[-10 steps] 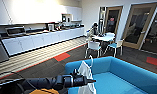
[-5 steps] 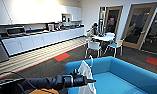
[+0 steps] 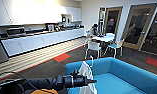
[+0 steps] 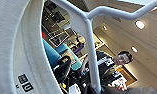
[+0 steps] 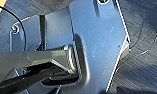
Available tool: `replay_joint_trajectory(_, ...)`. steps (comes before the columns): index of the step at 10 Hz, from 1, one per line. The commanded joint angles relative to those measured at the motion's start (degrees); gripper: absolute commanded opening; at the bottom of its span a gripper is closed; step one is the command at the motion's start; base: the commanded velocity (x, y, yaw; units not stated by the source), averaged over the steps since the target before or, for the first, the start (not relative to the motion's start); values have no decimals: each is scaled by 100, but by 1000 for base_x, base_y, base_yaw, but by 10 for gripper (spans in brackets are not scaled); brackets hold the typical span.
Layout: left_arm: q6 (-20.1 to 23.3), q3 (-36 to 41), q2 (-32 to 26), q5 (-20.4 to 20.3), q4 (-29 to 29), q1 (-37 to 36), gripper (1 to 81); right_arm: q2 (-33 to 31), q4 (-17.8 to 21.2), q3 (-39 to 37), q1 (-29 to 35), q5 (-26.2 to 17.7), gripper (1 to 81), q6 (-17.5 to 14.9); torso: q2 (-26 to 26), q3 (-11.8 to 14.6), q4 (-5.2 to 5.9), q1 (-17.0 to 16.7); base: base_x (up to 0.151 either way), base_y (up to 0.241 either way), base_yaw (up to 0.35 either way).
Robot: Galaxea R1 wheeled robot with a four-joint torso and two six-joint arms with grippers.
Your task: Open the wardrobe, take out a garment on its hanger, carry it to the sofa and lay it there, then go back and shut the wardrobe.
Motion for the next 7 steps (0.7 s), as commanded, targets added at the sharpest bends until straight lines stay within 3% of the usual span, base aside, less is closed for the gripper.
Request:
replay_joint_trajectory(1, 104, 225, 43, -265, 194, -872, 10, 36, 25, 7, 210, -307, 811, -20, 0, 0, 0, 7, 100, 0, 0)
replay_joint_trajectory(3, 104, 225, 61, -256, 203, -837, 10, 36, 33, 7, 192, -307, 811, -20, 2, 0, 0, 7, 100, 0, 0)
replay_joint_trajectory(5, 104, 216, 70, -265, 203, -828, 10, 45, 16, 15, 192, -307, 811, -20, 2, -435, 0, 7, 93, 0, 0)
replay_joint_trajectory(6, 113, 216, 70, -265, 203, -828, 10, 45, 16, 15, 192, -307, 811, -20, 0, -668, 0, 7, 93, 0, 0)
replay_joint_trajectory(7, 104, 216, 70, -265, 203, -828, 10, 45, 16, 15, 192, -299, 811, -20, 0, -1343, 0, 7, 92, 0, 0)
